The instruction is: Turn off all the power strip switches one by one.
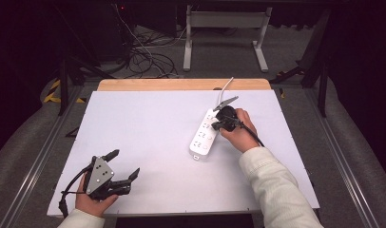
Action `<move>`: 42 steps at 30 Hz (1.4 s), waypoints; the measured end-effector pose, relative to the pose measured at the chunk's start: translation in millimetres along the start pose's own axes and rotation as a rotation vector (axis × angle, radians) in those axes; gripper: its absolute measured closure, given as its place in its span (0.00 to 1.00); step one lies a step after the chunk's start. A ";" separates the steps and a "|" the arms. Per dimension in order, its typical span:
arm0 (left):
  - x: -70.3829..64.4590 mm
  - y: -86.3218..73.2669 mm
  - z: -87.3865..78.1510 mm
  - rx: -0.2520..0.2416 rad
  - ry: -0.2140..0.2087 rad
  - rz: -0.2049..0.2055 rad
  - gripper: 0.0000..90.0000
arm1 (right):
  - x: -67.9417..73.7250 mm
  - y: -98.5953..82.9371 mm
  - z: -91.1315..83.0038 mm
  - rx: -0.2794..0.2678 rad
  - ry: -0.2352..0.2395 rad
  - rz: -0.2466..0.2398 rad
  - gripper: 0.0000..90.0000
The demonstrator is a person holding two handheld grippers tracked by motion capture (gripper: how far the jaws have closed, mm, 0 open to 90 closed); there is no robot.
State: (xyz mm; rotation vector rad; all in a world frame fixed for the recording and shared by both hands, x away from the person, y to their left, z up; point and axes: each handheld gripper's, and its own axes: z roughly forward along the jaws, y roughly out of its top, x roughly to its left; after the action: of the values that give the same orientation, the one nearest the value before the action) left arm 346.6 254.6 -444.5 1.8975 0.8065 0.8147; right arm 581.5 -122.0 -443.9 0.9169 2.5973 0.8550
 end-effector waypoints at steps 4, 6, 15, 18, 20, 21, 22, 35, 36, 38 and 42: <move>0.0 0.1 -0.3 0.000 0.001 0.000 0.16 | -0.1 -0.4 0.3 -0.002 0.002 0.012 1.00; 0.9 0.5 -0.7 -0.003 0.006 0.009 0.16 | 3.8 0.0 1.6 0.003 -0.009 -0.002 1.00; 2.2 -0.2 -1.0 -0.003 0.011 -0.002 0.16 | 2.3 7.2 -24.2 -0.165 0.027 0.054 1.00; 2.6 0.1 0.2 -0.001 0.010 0.001 0.16 | 2.8 13.8 -32.2 -0.181 0.026 0.043 1.00; 2.2 0.1 -1.0 -0.004 0.011 0.002 0.16 | 2.2 16.0 -34.4 -0.180 0.019 0.028 1.00; 1.9 0.1 -1.3 -0.004 0.011 -0.001 0.16 | 1.7 16.5 -34.5 -0.183 0.016 0.028 1.00; 2.2 0.3 -1.4 -0.004 0.014 0.004 0.16 | -0.5 16.8 -35.0 -0.183 0.007 0.029 1.00; 2.1 0.2 -0.9 -0.003 0.011 0.005 0.16 | -3.2 19.9 -35.9 -0.217 0.004 -0.027 1.00; 2.1 0.2 -0.8 -0.002 0.011 0.006 0.16 | -3.8 21.0 -35.9 -0.215 -0.002 -0.029 1.00; 2.3 0.1 -0.8 -0.002 0.010 0.004 0.16 | -4.8 21.4 -35.6 -0.214 -0.014 -0.026 1.00; 2.7 -0.2 -0.8 -0.002 0.009 0.002 0.16 | -19.3 16.7 -32.7 -0.199 -0.042 0.022 1.00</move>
State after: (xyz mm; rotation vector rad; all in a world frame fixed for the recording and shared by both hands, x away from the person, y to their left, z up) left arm 347.5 257.1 -443.8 1.8939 0.8092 0.8257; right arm 590.9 -138.3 -407.0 0.8984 2.4182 1.0658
